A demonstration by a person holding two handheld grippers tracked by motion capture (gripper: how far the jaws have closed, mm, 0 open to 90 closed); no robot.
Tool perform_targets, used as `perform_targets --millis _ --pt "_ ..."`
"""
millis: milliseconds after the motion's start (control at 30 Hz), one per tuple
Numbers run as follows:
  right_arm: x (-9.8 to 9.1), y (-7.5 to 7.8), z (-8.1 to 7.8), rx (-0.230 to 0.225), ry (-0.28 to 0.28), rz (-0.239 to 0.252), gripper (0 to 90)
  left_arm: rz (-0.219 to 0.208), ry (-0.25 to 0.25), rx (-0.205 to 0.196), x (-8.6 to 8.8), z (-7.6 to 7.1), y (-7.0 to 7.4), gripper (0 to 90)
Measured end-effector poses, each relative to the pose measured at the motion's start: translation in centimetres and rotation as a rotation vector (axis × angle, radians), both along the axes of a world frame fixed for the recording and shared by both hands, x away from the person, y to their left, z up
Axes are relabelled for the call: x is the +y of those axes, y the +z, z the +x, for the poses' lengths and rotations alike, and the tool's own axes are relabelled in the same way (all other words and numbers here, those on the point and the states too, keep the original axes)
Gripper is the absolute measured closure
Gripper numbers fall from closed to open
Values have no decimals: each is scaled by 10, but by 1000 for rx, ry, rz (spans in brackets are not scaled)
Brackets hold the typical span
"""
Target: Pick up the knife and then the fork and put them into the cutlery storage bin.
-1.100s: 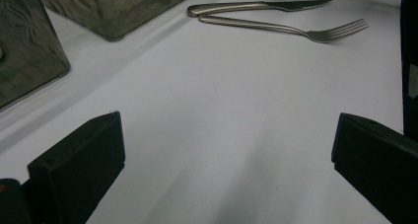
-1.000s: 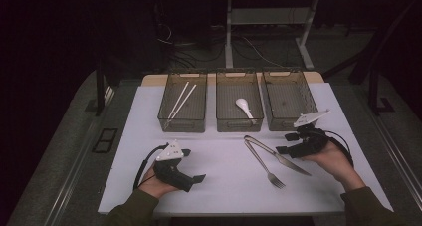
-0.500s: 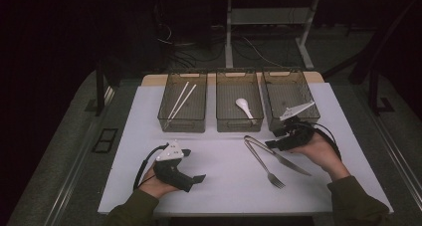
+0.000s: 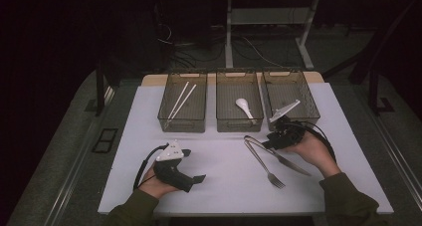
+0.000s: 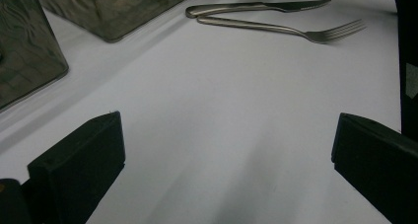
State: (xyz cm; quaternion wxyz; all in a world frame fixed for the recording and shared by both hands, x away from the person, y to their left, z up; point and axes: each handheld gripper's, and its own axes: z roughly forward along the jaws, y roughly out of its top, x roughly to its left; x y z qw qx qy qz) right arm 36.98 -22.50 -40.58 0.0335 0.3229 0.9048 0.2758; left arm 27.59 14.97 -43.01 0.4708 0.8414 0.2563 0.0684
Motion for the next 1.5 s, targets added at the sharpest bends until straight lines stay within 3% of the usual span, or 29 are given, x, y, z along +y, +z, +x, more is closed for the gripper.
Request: perform_targets --millis 500,600,967,1200,1500 --pt "4 -7 -3 20 43 -133 708 0 -1 1 0 0 0 0" --pt "6 -10 -2 22 55 -166 716 0 -1 1 0 0 0 0" --pt "14 -13 1 44 64 -205 761 0 -1 1 0 0 0 0" --pt "20 -16 2 54 64 -268 765 1 -4 1 0 0 0 0" --pt "32 -15 9 111 69 -344 760 3 -3 4 -1 0 -1 0"
